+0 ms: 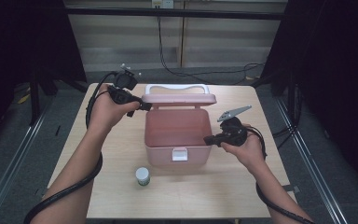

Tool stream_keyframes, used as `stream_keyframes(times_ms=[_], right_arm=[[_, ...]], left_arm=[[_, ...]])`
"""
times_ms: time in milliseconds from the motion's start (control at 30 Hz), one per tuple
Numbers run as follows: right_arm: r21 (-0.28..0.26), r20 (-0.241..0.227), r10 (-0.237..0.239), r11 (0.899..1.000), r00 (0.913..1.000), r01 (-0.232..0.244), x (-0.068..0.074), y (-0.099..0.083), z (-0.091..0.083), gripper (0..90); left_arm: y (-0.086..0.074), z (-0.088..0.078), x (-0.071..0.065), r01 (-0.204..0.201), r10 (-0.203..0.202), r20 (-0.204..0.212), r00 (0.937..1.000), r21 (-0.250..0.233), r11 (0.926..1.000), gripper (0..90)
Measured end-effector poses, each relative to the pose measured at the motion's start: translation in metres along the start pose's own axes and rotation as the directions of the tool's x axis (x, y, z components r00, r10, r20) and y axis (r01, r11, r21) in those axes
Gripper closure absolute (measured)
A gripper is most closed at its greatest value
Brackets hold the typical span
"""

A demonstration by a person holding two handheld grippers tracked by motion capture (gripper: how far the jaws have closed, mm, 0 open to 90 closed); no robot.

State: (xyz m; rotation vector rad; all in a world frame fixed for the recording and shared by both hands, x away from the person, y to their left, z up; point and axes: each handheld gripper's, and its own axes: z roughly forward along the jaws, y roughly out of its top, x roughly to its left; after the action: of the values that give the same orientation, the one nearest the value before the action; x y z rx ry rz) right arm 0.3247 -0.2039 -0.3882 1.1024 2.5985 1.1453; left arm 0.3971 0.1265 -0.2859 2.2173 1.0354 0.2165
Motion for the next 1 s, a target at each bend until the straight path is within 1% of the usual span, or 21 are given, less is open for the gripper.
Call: stream_keyframes(times_ms=[33, 100, 300, 333, 367, 433, 633, 700, 733, 767, 833, 1000], right_arm=[[-0.002, -0.002, -0.001, 1.0, 1.0, 0.001, 0.0, 0.0, 0.0, 90.0], [-0.001, -0.004, 0.0, 1.0, 1.0, 0.0, 0.0, 0.0, 0.0, 90.0], [-0.002, -0.003, 0.001, 1.0, 1.0, -0.001, 0.0, -0.001, 0.0, 90.0], [-0.001, -0.003, 0.001, 1.0, 1.0, -0.001, 0.0, -0.001, 0.0, 90.0], [-0.002, -0.005, 0.0, 1.0, 1.0, 0.0, 0.0, 0.0, 0.0, 90.0], [0.0, -0.001, 0.001, 1.0, 1.0, -0.001, 0.001, -0.001, 0.0, 90.0], [-0.002, -0.001, -0.004, 1.0, 1.0, 0.004, 0.001, -0.001, 0.0, 90.0], [-0.005, -0.006, -0.002, 1.0, 1.0, 0.002, 0.0, -0.001, 0.0, 90.0], [-0.007, -0.008, 0.0, 1.0, 1.0, 0.0, 0.001, -0.001, 0.001, 90.0], [-0.006, -0.007, -0.003, 1.0, 1.0, 0.003, 0.001, -0.001, 0.001, 90.0], [-0.005, -0.004, -0.005, 1.0, 1.0, 0.005, 0.001, -0.001, 0.0, 90.0], [-0.007, -0.011, -0.005, 1.0, 0.9999, 0.005, 0.0, -0.002, 0.001, 90.0]], left_arm=[[0.001, 0.0, 0.0, -0.004, 0.004, 0.001, 1.0, 0.006, 1.0, 54.6], [0.001, 0.0, 0.001, 0.004, -0.004, 0.0, 1.0, 0.003, 1.0, 55.0], [0.004, -0.001, 0.001, 0.009, -0.009, -0.007, 0.9999, 0.002, 1.0, 55.5], [0.004, -0.001, 0.001, 0.017, -0.017, -0.007, 0.9998, 0.001, 0.9998, 55.9], [0.005, -0.001, 0.002, 0.008, -0.008, -0.009, 0.9999, 0.003, 1.0, 56.0], [0.006, -0.001, 0.002, 0.013, -0.013, -0.018, 0.9997, -0.001, 0.9999, 56.6], [0.011, -0.002, 0.002, 0.009, -0.009, -0.037, 0.9993, -0.001, 1.0, 58.4], [0.013, -0.002, 0.003, 0.001, -0.001, -0.052, 0.9986, 0.003, 1.0, 59.6], [0.013, -0.002, 0.003, -0.003, 0.003, -0.058, 0.9983, 0.005, 1.0, 61.9], [0.014, -0.001, 0.004, 0.001, -0.001, -0.058, 0.9983, 0.011, 0.9999, 63.3], [0.014, 0.0, 0.005, 0.012, -0.012, -0.063, 0.998, 0.007, 0.9999, 64.8], [0.017, 0.0, 0.006, 0.019, -0.018, -0.076, 0.997, 0.01, 0.9998, 67.3]])
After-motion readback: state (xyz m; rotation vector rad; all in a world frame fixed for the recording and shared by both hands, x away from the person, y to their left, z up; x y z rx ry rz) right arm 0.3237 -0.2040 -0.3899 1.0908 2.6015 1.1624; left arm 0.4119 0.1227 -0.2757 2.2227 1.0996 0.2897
